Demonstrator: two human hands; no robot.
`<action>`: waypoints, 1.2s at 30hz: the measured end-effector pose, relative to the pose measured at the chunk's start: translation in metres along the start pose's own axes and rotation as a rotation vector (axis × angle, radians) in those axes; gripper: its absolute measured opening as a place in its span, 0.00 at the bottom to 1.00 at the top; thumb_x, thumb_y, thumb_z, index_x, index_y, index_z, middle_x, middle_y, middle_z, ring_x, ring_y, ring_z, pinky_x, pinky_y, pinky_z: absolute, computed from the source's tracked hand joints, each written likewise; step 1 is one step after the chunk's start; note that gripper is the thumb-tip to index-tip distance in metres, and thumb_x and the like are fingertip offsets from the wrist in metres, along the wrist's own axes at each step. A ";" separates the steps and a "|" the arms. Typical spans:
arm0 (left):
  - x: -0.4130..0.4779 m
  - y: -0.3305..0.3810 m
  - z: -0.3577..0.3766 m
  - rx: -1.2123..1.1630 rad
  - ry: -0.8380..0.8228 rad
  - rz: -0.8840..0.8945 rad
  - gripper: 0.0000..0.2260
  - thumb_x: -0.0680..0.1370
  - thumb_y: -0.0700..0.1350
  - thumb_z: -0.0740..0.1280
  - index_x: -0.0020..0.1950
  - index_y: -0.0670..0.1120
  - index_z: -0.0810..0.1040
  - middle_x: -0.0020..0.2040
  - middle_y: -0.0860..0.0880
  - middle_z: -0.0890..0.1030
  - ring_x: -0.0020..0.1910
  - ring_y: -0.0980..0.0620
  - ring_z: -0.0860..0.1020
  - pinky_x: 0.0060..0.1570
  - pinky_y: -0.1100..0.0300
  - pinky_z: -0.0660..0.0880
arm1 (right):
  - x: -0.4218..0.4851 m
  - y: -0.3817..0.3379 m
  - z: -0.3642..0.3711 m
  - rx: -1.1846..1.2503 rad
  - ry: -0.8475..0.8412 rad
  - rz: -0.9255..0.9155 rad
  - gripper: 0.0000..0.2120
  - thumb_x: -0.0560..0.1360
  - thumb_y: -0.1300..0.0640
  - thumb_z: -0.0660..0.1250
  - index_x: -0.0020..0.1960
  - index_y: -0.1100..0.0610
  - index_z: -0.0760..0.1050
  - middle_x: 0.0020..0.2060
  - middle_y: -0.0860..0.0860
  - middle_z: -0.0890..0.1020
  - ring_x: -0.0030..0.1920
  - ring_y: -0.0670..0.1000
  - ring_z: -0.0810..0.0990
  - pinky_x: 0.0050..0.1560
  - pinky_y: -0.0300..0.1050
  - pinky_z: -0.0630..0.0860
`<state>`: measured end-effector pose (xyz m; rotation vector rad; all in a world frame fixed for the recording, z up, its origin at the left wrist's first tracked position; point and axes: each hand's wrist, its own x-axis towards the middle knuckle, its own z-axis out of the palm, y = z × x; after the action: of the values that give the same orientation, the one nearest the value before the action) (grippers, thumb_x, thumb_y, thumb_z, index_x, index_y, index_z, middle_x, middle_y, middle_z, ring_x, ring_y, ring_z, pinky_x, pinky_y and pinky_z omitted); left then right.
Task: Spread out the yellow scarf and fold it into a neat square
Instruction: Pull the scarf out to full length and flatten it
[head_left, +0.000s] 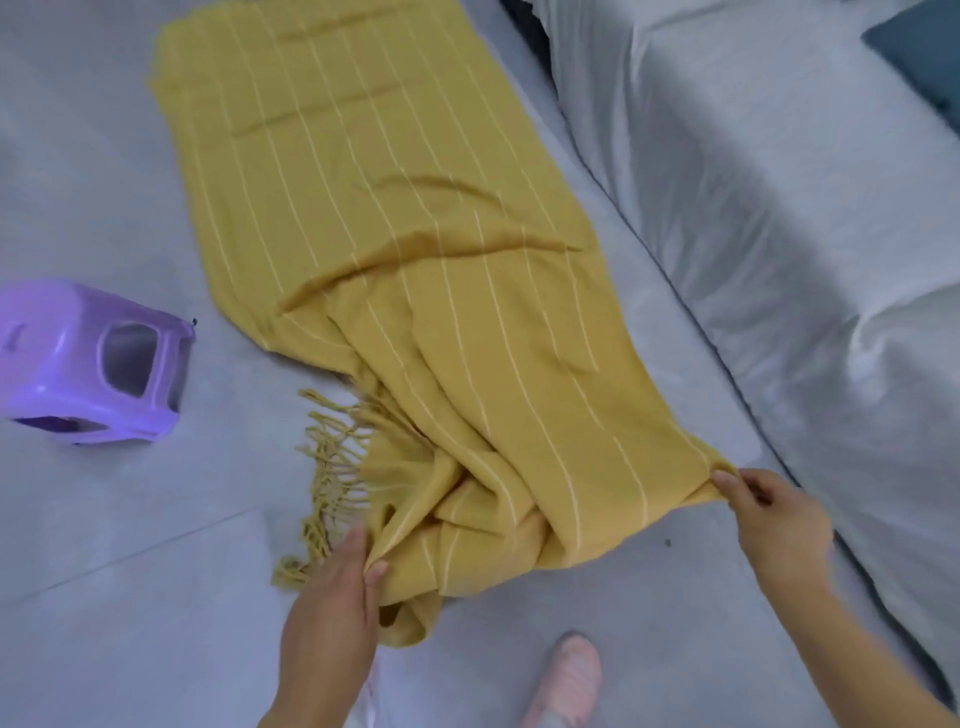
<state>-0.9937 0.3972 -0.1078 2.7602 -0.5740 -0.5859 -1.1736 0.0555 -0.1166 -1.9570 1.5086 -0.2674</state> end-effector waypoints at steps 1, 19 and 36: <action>-0.010 0.000 0.001 -0.001 0.010 -0.038 0.31 0.77 0.62 0.44 0.71 0.46 0.67 0.64 0.45 0.76 0.59 0.43 0.76 0.46 0.50 0.75 | 0.007 0.001 -0.007 -0.026 -0.011 -0.021 0.05 0.74 0.52 0.68 0.40 0.52 0.77 0.31 0.51 0.77 0.38 0.56 0.76 0.39 0.47 0.68; -0.119 -0.063 0.032 0.289 0.010 -0.149 0.32 0.82 0.56 0.42 0.56 0.35 0.78 0.48 0.40 0.83 0.44 0.43 0.83 0.34 0.48 0.78 | 0.105 0.025 -0.057 -0.683 -0.051 -0.170 0.20 0.74 0.39 0.52 0.38 0.53 0.73 0.26 0.48 0.76 0.27 0.54 0.75 0.35 0.52 0.76; -0.097 -0.054 0.042 0.116 0.047 -0.185 0.31 0.81 0.58 0.40 0.73 0.39 0.63 0.72 0.46 0.65 0.70 0.50 0.65 0.68 0.56 0.59 | 0.136 0.028 -0.004 -0.706 -0.175 -0.258 0.20 0.66 0.32 0.55 0.31 0.46 0.74 0.27 0.47 0.77 0.32 0.55 0.77 0.47 0.58 0.74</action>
<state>-1.0760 0.4797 -0.1307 2.9499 -0.3555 -0.5415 -1.1548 -0.0750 -0.1604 -2.6427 1.3366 0.3789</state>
